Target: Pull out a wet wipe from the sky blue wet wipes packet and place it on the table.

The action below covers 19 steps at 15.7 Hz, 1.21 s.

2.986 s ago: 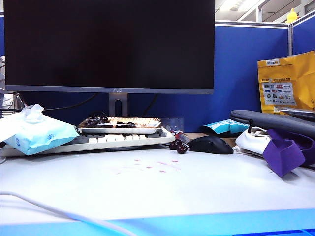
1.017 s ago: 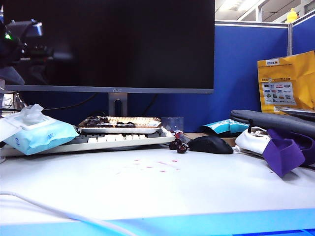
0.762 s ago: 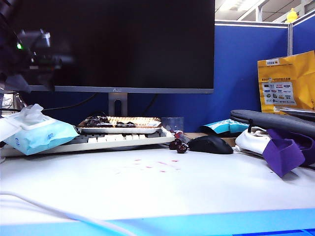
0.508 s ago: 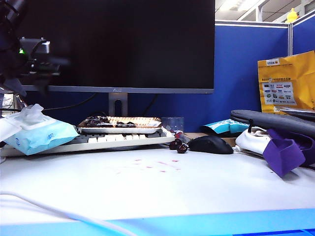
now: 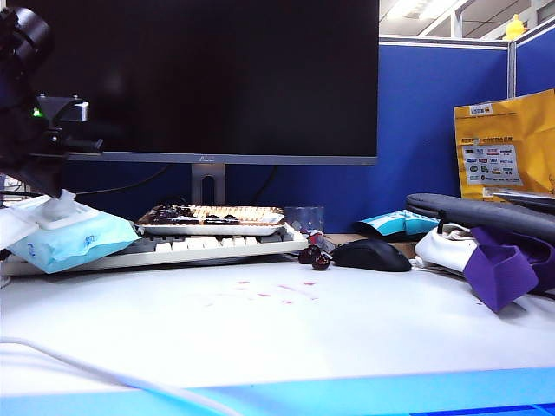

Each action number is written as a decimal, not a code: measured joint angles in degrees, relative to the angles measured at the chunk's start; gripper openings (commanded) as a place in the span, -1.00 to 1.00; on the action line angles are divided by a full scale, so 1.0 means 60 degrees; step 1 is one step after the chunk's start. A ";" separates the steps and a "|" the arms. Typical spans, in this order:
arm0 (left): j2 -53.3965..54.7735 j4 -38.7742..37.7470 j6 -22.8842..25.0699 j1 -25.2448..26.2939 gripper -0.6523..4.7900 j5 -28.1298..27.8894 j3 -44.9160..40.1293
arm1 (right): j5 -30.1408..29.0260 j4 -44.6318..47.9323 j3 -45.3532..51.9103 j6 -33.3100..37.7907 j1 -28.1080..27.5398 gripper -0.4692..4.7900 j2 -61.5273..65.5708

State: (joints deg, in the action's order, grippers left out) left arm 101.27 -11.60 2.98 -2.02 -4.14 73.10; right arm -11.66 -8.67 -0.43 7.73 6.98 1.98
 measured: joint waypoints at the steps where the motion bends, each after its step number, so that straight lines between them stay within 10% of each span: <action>1: -0.0007 0.0033 0.0007 0.0000 -0.78 0.0000 0.0000 | 0.0004 0.0000 0.0000 0.0000 0.0000 -0.83 0.0000; 14: -0.1596 -0.0448 -0.0036 -0.0670 -0.78 0.0087 0.1322 | 0.0000 0.0000 0.0000 0.0000 0.0000 -0.82 -0.0004; 19: -0.2299 -0.2820 -0.0011 -0.1432 -0.78 0.1872 0.1752 | 0.0000 0.0004 0.0000 0.0000 0.0000 -0.82 -0.0011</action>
State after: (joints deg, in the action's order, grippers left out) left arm 87.48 -28.51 2.92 -10.61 7.09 83.61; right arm -11.66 -8.64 -0.43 7.73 6.98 1.91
